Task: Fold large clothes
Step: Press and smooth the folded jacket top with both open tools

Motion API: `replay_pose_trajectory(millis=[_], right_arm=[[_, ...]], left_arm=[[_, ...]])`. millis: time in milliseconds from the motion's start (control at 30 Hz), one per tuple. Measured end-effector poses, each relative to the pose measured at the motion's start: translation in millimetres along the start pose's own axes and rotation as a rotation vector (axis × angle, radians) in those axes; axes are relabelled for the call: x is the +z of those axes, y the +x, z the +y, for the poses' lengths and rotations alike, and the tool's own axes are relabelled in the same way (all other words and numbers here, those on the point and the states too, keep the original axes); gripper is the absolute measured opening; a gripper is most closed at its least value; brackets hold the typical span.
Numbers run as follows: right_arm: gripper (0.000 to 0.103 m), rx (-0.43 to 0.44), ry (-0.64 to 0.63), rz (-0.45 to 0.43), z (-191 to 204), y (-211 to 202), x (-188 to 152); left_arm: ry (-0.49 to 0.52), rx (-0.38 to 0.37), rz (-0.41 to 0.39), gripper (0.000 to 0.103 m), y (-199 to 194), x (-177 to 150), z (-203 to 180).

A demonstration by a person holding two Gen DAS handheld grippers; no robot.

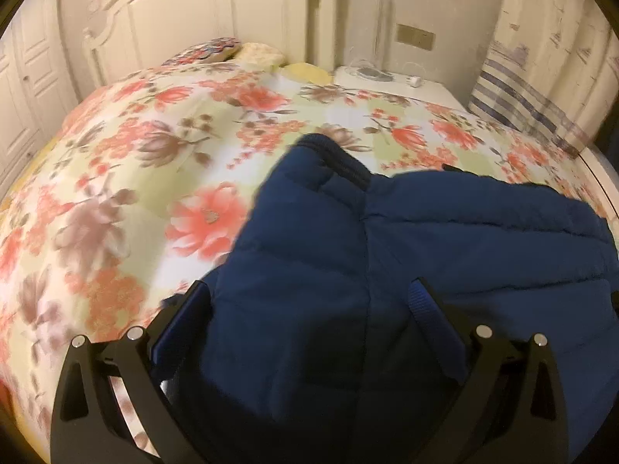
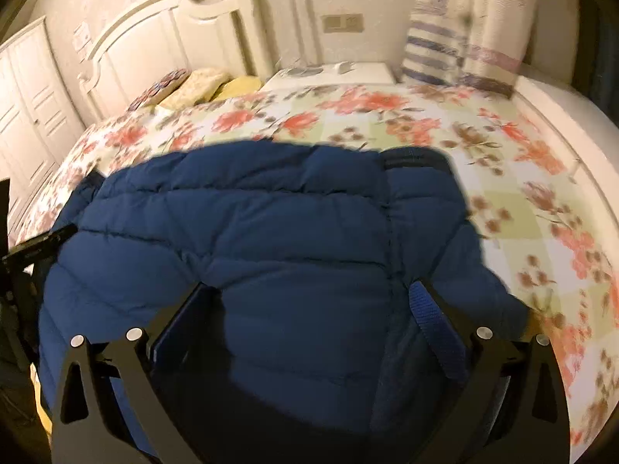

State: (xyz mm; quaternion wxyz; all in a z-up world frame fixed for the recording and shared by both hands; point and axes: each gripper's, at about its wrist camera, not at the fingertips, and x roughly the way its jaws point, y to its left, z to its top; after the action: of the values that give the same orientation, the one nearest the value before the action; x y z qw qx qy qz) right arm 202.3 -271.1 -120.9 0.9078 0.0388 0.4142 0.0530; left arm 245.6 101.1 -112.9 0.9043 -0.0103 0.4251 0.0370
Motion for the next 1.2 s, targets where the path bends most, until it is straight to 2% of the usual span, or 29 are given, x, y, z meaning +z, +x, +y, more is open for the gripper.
replay_pose_trajectory(millis=[33,67,100,200,267,300,333,400,467,500,600,667,700,733,767,833,933,1033,1100,1200], right_arm=[[0.098,-0.010,-0.003,-0.021,4.7,-10.3,-1.6],[0.098,0.007,-0.015,-0.036,11.1,-18.8,-3.6],[0.098,0.038,-0.048,-0.055,23.2,-30.5,-5.9],[0.098,0.065,-0.219,-0.074,71.8,-50.9,-20.2],[0.098,0.065,-0.375,-0.030,109.8,-41.9,-41.4],[0.098,0.034,-0.413,-0.010,118.7,-34.0,-49.0],[0.099,-0.007,-0.438,-0.024,124.2,-26.5,-55.4],[0.099,0.009,-0.422,-0.025,120.4,-22.3,-56.4],[0.098,0.021,-0.407,-0.010,114.6,-25.0,-52.8],[0.098,0.004,-0.405,-0.016,109.6,-30.5,-51.1],[0.098,-0.029,-0.328,-0.060,81.4,-49.6,-45.9],[0.098,-0.060,-0.259,-0.070,52.5,-57.4,-44.4],[0.098,-0.086,-0.217,-0.062,35.8,-56.7,-44.8],[0.098,-0.095,-0.163,-0.042,16.1,-50.4,-47.0],[0.099,-0.065,-0.127,-0.030,4.8,-45.8,-49.0],[0.099,0.060,-0.049,-0.021,-20.0,-30.9,-51.3],[0.099,0.022,-0.075,-0.011,-13.9,-28.0,-49.4],[0.098,-0.009,-0.061,-0.006,-10.9,-33.2,-48.4],[0.098,-0.054,-0.062,-0.029,-0.8,-48.7,-52.7],[0.098,0.019,-0.154,-0.132,33.7,-81.9,-62.6]], left_arm=[[-0.008,-0.007,-0.019,0.099,-13.9,-2.4,-2.7],[-0.004,-0.045,-0.039,0.100,-24.3,-4.1,-5.8],[0.021,-0.088,-0.071,0.100,-41.4,-7.3,-15.7],[0.146,-0.113,-0.153,0.101,-75.3,-23.1,-59.2],[0.226,-0.144,-0.131,0.101,-73.1,-38.5,-86.0],[0.250,-0.137,-0.104,0.101,-63.4,-45.5,-95.4],[0.274,-0.099,-0.065,0.101,-45.3,-55.6,-104.2],[0.281,-0.104,-0.092,0.101,-42.3,-60.9,-104.7],[0.275,-0.118,-0.066,0.101,-45.2,-57.5,-98.9],[0.257,-0.101,-0.066,0.101,-49.0,-55.3,-91.4],[0.145,-0.083,-0.091,0.101,-61.1,-54.7,-48.1],[0.080,-0.031,-0.077,0.101,-54.4,-58.7,-11.7],[0.044,-0.028,-0.055,0.101,-47.5,-62.9,5.9],[0.000,-0.094,-0.033,0.101,-41.1,-66.9,22.4],[-0.024,-0.117,-0.023,0.101,-39.7,-69.1,29.4],[-0.021,-0.118,-0.015,0.101,-38.3,-70.9,31.5],[0.026,-0.055,-0.032,0.101,-37.1,-70.0,19.3],[-0.005,-0.057,-0.015,0.101,-42.0,-71.2,22.9],[-0.035,-0.033,-0.044,0.100,-56.8,-73.5,22.4],[0.008,-0.081,-0.139,0.100,-93.3,-81.5,5.4]])
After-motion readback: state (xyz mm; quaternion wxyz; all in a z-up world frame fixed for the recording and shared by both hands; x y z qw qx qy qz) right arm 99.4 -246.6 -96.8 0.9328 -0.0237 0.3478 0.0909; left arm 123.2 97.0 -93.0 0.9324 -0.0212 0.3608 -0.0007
